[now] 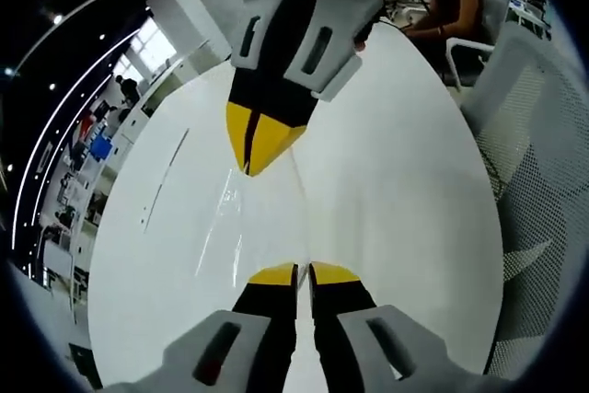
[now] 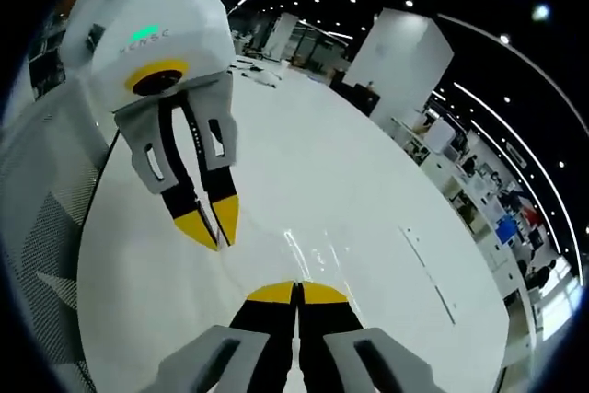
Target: Open the resealable bag by pulling the two sides of the seal apart until the entire bag opening is separated and visibly accessible.
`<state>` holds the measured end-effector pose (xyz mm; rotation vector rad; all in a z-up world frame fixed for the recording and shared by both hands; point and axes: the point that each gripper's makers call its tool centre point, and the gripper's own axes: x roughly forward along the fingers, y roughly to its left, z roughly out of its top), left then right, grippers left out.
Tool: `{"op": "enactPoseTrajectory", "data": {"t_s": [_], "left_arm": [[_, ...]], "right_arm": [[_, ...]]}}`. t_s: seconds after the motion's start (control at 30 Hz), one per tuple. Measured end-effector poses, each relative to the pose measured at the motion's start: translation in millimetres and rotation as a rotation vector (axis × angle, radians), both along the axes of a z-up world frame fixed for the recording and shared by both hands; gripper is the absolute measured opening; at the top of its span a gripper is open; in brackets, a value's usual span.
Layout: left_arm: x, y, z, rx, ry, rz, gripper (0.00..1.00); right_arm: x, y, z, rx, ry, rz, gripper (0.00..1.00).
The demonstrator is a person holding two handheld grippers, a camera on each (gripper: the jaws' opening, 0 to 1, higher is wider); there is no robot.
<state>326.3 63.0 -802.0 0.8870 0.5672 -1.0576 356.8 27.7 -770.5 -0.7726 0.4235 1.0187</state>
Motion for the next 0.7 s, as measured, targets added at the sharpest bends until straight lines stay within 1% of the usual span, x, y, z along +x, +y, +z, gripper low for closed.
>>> {"op": "enactPoseTrajectory", "data": {"t_s": [0.1,0.27,0.33,0.4,0.43,0.47,0.63,0.7], "left_arm": [[2.1,3,-1.4,0.003,0.002,0.019,0.03],[3.9,7,-2.6,0.009,0.01,0.037,0.03],[3.6,7,-2.6,0.004,0.015,0.042,0.04],[1.7,8,-3.0,0.004,0.023,0.042,0.06],[0.6,8,-3.5,0.004,0.029,0.041,0.07],[-0.5,7,-3.6,-0.001,0.032,0.04,0.07],[-2.1,8,-4.7,-0.019,0.05,0.069,0.08],[-3.7,8,-5.1,-0.019,0.054,0.068,0.07]], "right_arm": [[-1,2,-4.5,0.004,0.018,-0.017,0.0],[-1,1,-11.2,-0.002,0.026,-0.028,0.0],[-1,1,-11.9,0.011,0.044,-0.044,0.0],[-5,2,-15.4,0.046,0.115,-0.083,0.0],[-5,2,-16.3,0.049,0.127,-0.089,0.0],[-3,1,-16.9,0.04,0.112,-0.08,0.0],[-5,-3,-23.6,0.018,0.125,-0.089,0.0],[-7,-5,-26.3,0.009,0.128,-0.092,0.0]]}}
